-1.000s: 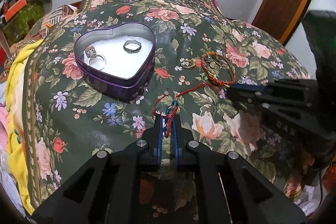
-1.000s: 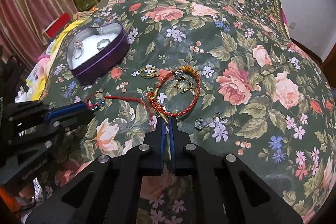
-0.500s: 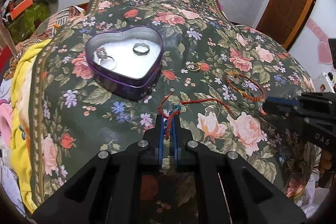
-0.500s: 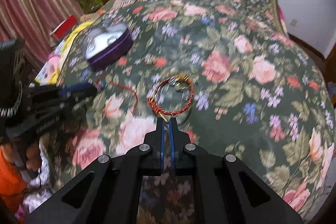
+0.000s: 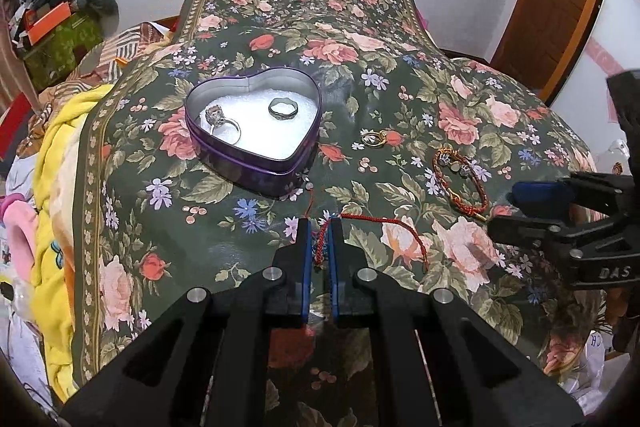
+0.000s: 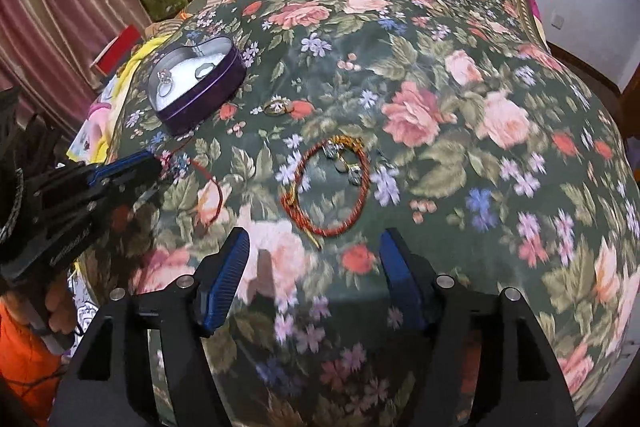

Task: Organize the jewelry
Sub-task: 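Lift the braided bracelet with the right tool while the left tool holds the string bracelet, then carry both bracelets over the heart tin and lower them inside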

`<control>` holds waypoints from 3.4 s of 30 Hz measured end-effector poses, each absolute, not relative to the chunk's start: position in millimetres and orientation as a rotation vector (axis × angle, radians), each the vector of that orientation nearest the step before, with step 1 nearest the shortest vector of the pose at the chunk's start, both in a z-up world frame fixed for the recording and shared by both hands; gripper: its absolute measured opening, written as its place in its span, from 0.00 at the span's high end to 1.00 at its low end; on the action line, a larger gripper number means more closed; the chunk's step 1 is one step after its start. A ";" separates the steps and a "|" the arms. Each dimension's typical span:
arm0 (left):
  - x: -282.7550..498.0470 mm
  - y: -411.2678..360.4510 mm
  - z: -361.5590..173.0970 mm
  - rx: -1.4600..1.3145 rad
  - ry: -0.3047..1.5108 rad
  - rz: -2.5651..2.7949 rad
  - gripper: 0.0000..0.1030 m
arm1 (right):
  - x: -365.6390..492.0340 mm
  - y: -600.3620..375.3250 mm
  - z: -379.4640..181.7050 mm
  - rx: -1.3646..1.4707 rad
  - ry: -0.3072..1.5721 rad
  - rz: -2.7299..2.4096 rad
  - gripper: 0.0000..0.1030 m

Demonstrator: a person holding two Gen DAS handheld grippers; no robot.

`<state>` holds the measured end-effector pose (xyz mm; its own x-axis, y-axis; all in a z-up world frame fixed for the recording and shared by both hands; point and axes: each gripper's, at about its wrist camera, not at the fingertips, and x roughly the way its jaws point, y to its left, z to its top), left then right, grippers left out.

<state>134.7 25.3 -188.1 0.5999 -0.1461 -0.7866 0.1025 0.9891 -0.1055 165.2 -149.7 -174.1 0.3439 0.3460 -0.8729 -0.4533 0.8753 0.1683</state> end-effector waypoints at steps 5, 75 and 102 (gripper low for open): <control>133.3 29.5 -189.2 -0.059 0.919 -0.137 0.94 | 178.4 -136.5 -189.3 -0.137 1.120 0.475 0.38; 183.4 80.6 -114.6 -0.116 0.717 -0.091 0.94 | 206.4 -38.1 -130.1 -0.080 0.884 0.707 0.90; 206.5 96.4 -143.3 -0.157 0.806 -0.100 0.94 | 217.7 -19.3 -151.2 -0.126 0.923 0.737 0.88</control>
<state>206.5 96.4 -143.3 0.6887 -0.1483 -0.7097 0.0288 0.9837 -0.1776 217.7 -19.3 -151.2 0.3811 0.5239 -0.7618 -0.6271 0.7519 0.2035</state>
